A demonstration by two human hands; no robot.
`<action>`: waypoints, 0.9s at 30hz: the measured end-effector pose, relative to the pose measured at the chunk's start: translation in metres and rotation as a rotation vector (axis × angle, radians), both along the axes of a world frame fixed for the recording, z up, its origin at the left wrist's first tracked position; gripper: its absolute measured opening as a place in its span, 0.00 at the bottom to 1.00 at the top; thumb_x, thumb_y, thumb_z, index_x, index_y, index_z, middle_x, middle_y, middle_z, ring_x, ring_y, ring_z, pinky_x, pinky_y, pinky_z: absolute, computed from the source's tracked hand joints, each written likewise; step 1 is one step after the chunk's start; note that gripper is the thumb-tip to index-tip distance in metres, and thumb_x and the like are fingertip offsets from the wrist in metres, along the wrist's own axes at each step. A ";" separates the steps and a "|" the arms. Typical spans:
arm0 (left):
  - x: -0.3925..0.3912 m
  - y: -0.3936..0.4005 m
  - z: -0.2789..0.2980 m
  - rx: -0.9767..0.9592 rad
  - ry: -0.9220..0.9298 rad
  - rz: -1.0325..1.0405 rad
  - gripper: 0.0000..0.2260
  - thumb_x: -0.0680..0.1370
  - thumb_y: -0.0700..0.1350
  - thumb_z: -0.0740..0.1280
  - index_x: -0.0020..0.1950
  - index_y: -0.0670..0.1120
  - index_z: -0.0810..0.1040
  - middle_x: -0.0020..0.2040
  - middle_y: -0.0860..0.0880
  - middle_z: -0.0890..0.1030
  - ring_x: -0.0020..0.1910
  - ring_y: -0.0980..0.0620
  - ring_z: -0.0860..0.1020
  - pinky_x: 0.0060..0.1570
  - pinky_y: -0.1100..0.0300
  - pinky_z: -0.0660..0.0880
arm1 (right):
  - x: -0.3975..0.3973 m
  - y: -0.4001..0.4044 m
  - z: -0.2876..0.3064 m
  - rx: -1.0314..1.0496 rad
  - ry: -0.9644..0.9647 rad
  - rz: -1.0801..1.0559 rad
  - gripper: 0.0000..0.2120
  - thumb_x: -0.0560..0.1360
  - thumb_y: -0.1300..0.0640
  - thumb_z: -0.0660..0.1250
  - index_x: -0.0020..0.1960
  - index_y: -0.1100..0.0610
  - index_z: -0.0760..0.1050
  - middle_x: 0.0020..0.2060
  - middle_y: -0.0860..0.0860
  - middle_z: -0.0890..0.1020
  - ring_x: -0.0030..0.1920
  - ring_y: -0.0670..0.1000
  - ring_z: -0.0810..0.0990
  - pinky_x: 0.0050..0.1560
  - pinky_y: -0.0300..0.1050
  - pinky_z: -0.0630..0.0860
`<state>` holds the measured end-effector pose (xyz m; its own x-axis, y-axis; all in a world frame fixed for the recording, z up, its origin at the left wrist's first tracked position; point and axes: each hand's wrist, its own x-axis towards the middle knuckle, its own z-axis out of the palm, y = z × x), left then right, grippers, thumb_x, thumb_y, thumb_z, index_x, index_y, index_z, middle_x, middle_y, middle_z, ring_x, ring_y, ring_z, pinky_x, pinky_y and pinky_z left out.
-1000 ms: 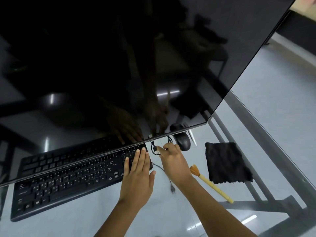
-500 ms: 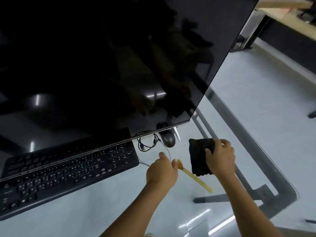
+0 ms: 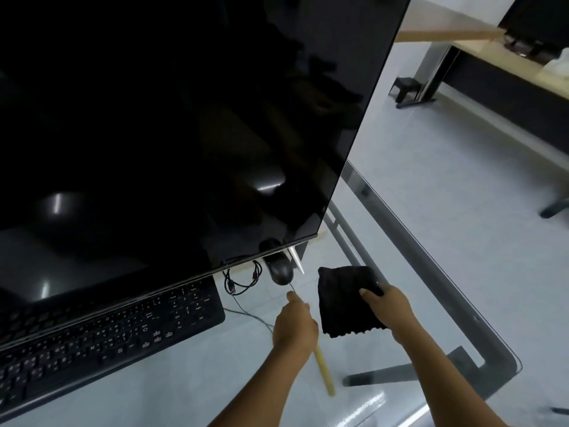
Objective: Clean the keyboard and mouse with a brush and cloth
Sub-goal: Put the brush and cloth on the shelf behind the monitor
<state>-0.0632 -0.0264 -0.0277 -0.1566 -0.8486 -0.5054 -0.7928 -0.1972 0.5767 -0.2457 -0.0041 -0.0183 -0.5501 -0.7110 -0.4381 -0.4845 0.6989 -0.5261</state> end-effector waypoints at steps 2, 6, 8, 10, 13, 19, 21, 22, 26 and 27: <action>0.010 0.004 0.008 -0.010 0.154 0.051 0.13 0.78 0.45 0.65 0.58 0.46 0.65 0.54 0.48 0.79 0.51 0.47 0.80 0.48 0.55 0.79 | -0.005 0.006 0.018 -0.107 -0.045 0.059 0.06 0.80 0.56 0.62 0.55 0.57 0.71 0.44 0.53 0.79 0.43 0.50 0.78 0.35 0.40 0.74; 0.035 0.004 0.052 -0.109 0.397 0.085 0.08 0.77 0.48 0.67 0.51 0.51 0.68 0.44 0.53 0.79 0.43 0.54 0.80 0.45 0.56 0.80 | -0.015 0.014 0.070 -0.286 0.013 0.051 0.05 0.78 0.62 0.63 0.53 0.57 0.73 0.43 0.55 0.80 0.47 0.58 0.78 0.44 0.49 0.73; 0.047 0.000 0.086 -0.164 0.500 0.072 0.07 0.77 0.48 0.67 0.47 0.53 0.68 0.41 0.52 0.78 0.40 0.54 0.81 0.45 0.53 0.80 | -0.016 0.015 0.101 -0.380 0.033 -0.006 0.04 0.78 0.62 0.63 0.52 0.57 0.74 0.42 0.55 0.79 0.45 0.59 0.77 0.43 0.50 0.72; 0.059 -0.005 0.129 -0.223 0.604 0.055 0.07 0.77 0.45 0.66 0.45 0.53 0.69 0.41 0.49 0.78 0.39 0.52 0.81 0.42 0.51 0.81 | -0.014 0.014 0.139 -0.493 0.045 -0.035 0.03 0.78 0.61 0.63 0.50 0.57 0.74 0.40 0.55 0.79 0.43 0.60 0.77 0.38 0.48 0.71; 0.074 -0.011 0.205 -0.293 0.772 0.036 0.06 0.78 0.43 0.66 0.48 0.52 0.70 0.43 0.45 0.79 0.36 0.52 0.81 0.35 0.61 0.79 | -0.012 0.004 0.201 -0.662 -0.083 -0.097 0.04 0.79 0.60 0.61 0.47 0.56 0.75 0.38 0.58 0.80 0.40 0.60 0.78 0.38 0.49 0.73; 0.092 -0.024 0.332 -0.423 0.919 -0.026 0.06 0.78 0.40 0.66 0.52 0.45 0.70 0.38 0.41 0.81 0.33 0.48 0.82 0.36 0.55 0.81 | -0.014 -0.037 0.326 -0.921 -0.210 -0.136 0.07 0.79 0.59 0.64 0.56 0.57 0.75 0.48 0.58 0.80 0.47 0.58 0.79 0.45 0.52 0.74; 0.094 -0.033 0.359 -0.419 0.958 -0.009 0.07 0.78 0.40 0.66 0.53 0.42 0.70 0.37 0.41 0.81 0.33 0.48 0.82 0.36 0.55 0.81 | -0.016 -0.057 0.362 -0.957 -0.206 -0.121 0.09 0.78 0.59 0.64 0.58 0.57 0.74 0.49 0.57 0.80 0.48 0.57 0.79 0.43 0.50 0.75; 0.093 -0.038 0.371 -0.418 0.962 0.001 0.07 0.78 0.40 0.66 0.54 0.42 0.70 0.38 0.41 0.81 0.33 0.48 0.82 0.37 0.55 0.81 | -0.017 -0.068 0.377 -0.961 -0.197 -0.114 0.10 0.78 0.59 0.64 0.59 0.57 0.74 0.49 0.57 0.80 0.49 0.57 0.79 0.40 0.48 0.75; 0.082 -0.076 0.409 -0.440 0.929 0.032 0.05 0.79 0.39 0.65 0.50 0.38 0.73 0.42 0.38 0.81 0.35 0.49 0.82 0.38 0.58 0.82 | -0.016 -0.115 0.418 -0.951 -0.175 -0.064 0.13 0.76 0.58 0.64 0.60 0.57 0.74 0.54 0.60 0.80 0.54 0.60 0.80 0.54 0.57 0.79; 0.078 -0.090 0.418 -0.447 0.930 0.048 0.05 0.79 0.39 0.65 0.49 0.37 0.74 0.43 0.37 0.81 0.34 0.49 0.81 0.36 0.59 0.81 | -0.015 -0.127 0.424 -0.955 -0.186 -0.049 0.12 0.76 0.58 0.64 0.59 0.57 0.74 0.54 0.60 0.80 0.53 0.60 0.80 0.55 0.56 0.79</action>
<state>0.0145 -0.1162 0.3898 -0.2855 -0.9447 0.1614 0.0075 0.1662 0.9861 -0.2610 -0.1309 0.4058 -0.5685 -0.7905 0.2281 -0.3179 -0.0447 -0.9471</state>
